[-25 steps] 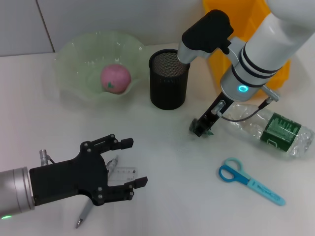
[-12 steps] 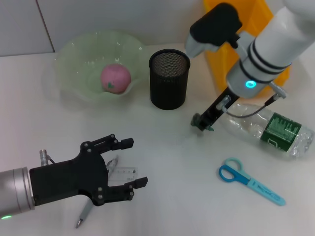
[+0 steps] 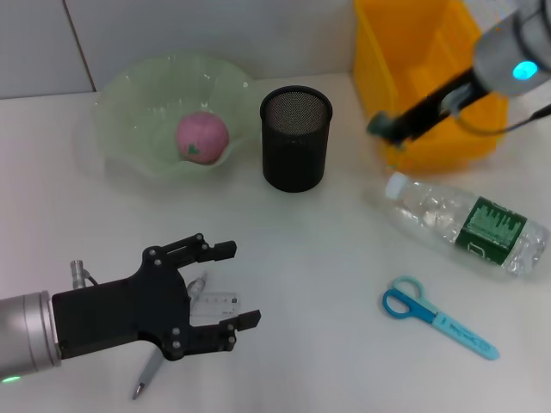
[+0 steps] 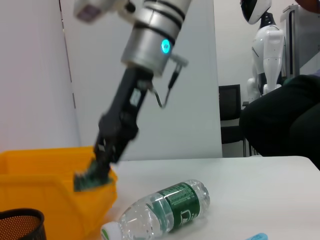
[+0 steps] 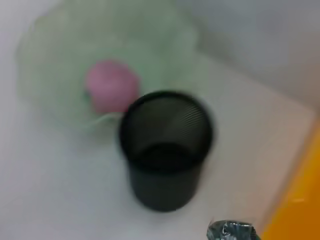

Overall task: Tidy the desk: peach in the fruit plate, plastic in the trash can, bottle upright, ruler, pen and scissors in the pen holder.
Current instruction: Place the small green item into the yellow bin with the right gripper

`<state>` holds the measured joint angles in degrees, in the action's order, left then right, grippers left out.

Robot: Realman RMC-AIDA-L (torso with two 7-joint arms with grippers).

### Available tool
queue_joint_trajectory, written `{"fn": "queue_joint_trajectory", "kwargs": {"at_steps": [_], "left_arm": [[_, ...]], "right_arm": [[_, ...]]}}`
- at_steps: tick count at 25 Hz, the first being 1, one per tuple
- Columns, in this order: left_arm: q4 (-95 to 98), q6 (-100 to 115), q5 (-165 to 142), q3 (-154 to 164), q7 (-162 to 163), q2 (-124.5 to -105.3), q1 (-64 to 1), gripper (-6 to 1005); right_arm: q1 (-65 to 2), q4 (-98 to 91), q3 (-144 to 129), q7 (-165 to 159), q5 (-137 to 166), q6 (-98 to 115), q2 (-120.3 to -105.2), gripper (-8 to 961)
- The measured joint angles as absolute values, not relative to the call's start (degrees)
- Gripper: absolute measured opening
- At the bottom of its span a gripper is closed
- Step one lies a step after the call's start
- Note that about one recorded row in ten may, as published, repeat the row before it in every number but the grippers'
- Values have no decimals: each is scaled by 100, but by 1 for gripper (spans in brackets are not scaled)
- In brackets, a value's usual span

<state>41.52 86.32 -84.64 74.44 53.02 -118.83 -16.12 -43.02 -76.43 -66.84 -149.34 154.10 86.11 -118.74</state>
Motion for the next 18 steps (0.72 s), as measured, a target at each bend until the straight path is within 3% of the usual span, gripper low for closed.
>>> {"fn": "queue_joint_trajectory", "kwargs": {"at_steps": [11,18], "left_arm": [[4136,8656,-8464,7444,5341,-11883,-1673,826],[4110,8670,-8464,7444,5343,-11883,-1735,826]], "right_arm": [[-4246,-8247,-6261,-14965,16494,8196,-11873,268],[-4316,-7364,-6329,-14964,16653,7116,-11889,280]]}}
